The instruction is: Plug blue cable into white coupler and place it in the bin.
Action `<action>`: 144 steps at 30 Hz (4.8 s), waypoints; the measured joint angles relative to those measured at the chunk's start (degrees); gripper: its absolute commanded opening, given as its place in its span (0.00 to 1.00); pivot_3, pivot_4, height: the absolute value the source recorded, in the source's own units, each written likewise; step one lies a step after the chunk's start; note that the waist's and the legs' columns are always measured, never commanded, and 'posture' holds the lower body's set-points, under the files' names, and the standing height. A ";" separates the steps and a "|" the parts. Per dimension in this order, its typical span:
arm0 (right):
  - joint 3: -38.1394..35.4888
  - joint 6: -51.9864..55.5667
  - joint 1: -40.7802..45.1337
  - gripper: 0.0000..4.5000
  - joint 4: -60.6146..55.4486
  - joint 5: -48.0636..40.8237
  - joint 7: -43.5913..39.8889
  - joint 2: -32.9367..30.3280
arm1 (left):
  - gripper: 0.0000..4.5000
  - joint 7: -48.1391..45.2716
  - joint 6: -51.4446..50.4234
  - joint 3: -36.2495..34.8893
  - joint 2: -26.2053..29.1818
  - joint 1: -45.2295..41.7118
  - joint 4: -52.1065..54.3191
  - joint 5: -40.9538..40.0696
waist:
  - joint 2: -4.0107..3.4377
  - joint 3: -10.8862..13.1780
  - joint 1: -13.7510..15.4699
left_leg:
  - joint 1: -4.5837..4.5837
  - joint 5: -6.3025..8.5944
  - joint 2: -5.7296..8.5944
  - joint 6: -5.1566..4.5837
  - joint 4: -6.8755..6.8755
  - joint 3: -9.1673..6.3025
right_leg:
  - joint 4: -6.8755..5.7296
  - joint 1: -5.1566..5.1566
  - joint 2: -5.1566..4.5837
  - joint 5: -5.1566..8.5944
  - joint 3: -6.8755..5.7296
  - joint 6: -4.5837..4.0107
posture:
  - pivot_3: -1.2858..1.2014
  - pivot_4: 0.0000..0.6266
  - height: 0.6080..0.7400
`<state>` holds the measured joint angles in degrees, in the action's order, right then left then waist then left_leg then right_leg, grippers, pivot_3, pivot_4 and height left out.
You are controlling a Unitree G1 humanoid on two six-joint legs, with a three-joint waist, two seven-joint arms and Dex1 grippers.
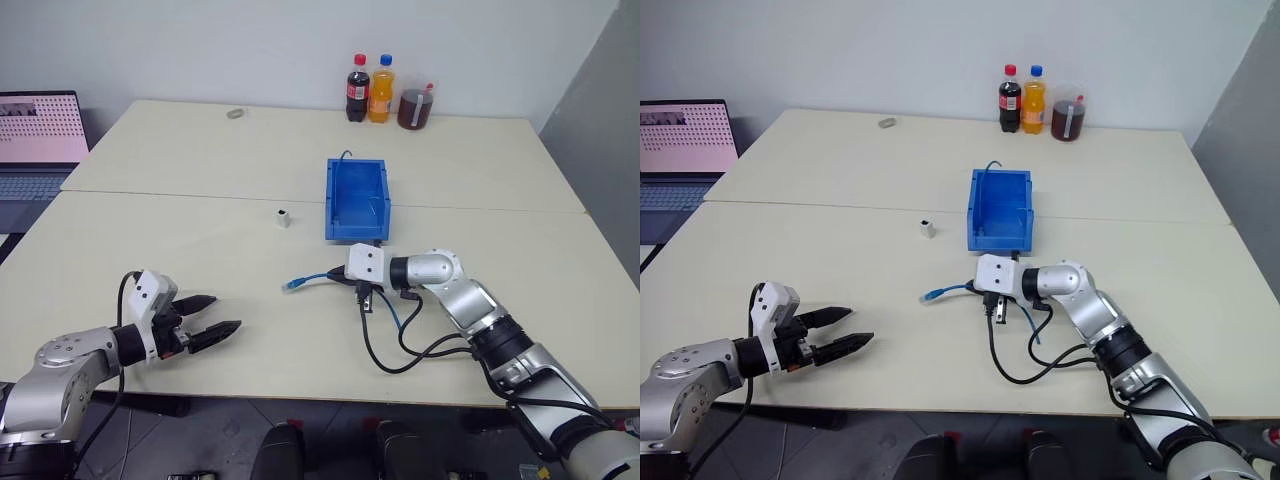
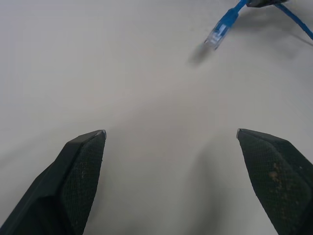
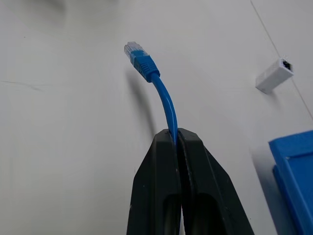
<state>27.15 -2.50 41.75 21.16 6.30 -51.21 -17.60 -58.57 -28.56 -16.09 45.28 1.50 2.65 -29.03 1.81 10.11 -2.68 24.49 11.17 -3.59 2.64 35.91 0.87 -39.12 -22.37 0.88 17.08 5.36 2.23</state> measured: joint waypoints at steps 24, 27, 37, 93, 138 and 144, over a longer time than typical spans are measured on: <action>-6.46 30.93 -12.24 0.65 -30.61 -12.87 -8.66 -8.15 | 1.00 -1.97 5.95 14.37 -1.53 -13.31 -3.74 7.98 | 0.01 -0.01 0.66 | -0.03 0.00 0.00 0.00 0.03 -0.10 | -0.33 -0.05 0.12 0.09 -0.06 -0.12 | 0.52 0.24 1.00; -8.03 34.28 -13.69 0.65 -34.45 -14.23 -7.40 -9.21 | 1.00 -2.90 8.23 16.59 -2.76 -14.71 -6.24 9.72 | 0.02 -0.01 0.74 | -0.03 0.00 -0.01 0.00 0.05 -0.10 | -0.33 -0.05 0.14 0.10 -0.06 -0.12 | 0.52 0.24 1.00; -9.59 39.94 -15.44 0.66 -40.71 -16.60 -3.16 -9.40 | 0.79 -4.61 17.27 20.57 -6.24 -20.16 -15.02 15.11 | 0.02 -0.04 1.04 | -0.03 0.00 0.06 0.00 0.13 -0.13 | -0.34 0.03 0.10 0.12 -0.09 -0.06 | 0.52 0.24 1.00; -29.25 59.41 -22.65 0.62 -46.85 -56.68 21.59 6.80 | 0.05 3.07 -19.87 11.40 -12.20 -18.67 11.53 -20.47 | 0.09 -0.11 0.24 | 0.06 0.00 0.00 0.00 0.08 -0.38 | -0.25 0.04 0.17 0.26 -0.21 0.17 | 0.52 0.24 1.00; -25.68 54.19 -20.79 0.00 -41.48 -55.76 21.36 5.35 | 1.00 13.72 5.38 9.79 -8.62 -19.56 -6.98 5.56 | 0.07 -0.07 0.51 | 0.22 0.00 0.01 -0.01 -0.02 -0.41 | 0.06 -0.03 0.13 0.23 -0.29 0.22 | 0.52 0.24 1.00; -24.62 52.49 -20.68 0.00 -40.91 -53.90 21.51 5.57 | 1.00 18.82 8.84 12.74 -13.17 -28.90 -16.88 12.41 | 0.11 -0.09 0.98 | 0.36 0.01 0.05 0.00 -0.04 -0.32 | 0.10 -0.13 0.11 0.14 -0.25 0.11 | 0.52 0.24 1.00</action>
<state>2.53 49.99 21.07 -19.75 -47.60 -29.70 -12.02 -39.75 -19.72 -3.35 32.10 -27.39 -14.22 -16.62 1.92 10.02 -1.70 24.85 11.17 -3.54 2.63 35.88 0.55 -39.02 -22.50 0.99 17.22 5.11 2.34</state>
